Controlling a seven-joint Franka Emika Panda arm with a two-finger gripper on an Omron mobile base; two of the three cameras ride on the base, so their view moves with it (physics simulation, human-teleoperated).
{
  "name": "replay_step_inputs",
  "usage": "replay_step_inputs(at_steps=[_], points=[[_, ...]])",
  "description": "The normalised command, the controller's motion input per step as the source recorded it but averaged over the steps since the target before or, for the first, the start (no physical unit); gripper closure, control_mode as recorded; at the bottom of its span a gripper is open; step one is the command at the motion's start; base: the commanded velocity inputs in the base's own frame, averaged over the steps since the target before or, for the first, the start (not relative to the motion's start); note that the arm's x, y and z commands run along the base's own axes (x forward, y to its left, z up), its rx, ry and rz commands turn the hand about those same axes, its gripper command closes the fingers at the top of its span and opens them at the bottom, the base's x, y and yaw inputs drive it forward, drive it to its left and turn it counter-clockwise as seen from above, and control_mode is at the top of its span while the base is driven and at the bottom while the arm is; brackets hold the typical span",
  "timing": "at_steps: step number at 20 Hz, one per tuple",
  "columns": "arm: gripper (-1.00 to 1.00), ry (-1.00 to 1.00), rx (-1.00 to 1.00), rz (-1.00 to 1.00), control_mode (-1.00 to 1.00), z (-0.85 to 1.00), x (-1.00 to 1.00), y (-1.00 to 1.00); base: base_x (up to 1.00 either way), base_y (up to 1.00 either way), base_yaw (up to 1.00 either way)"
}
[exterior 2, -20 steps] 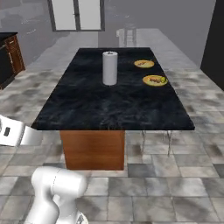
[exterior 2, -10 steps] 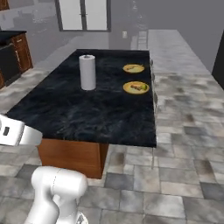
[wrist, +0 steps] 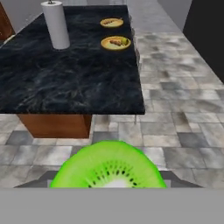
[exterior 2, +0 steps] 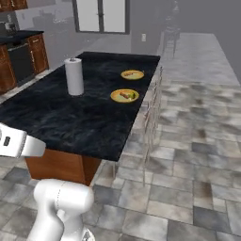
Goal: Pick up the pear and kiwi from the fridge and place one fruit on each plate on the dining counter.
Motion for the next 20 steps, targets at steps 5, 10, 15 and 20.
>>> replay_step_inputs(at_steps=[5, 10, 15, 20], points=[[1.0, 0.0, 0.0, 0.0, 1.0, 0.0, 0.0, 0.0, 0.29, -1.0, 0.27], [1.0, 0.0, 0.0, 0.0, 1.0, 0.0, 0.0, 0.0, 0.2, -1.0, 0.27], [1.0, 0.0, 0.0, 0.0, 1.0, 0.0, 0.0, 0.0, 0.36, -0.88, 0.35], [1.0, 0.0, 0.0, 0.0, 1.0, 0.0, 0.0, 0.0, 0.62, -0.56, 0.36]])
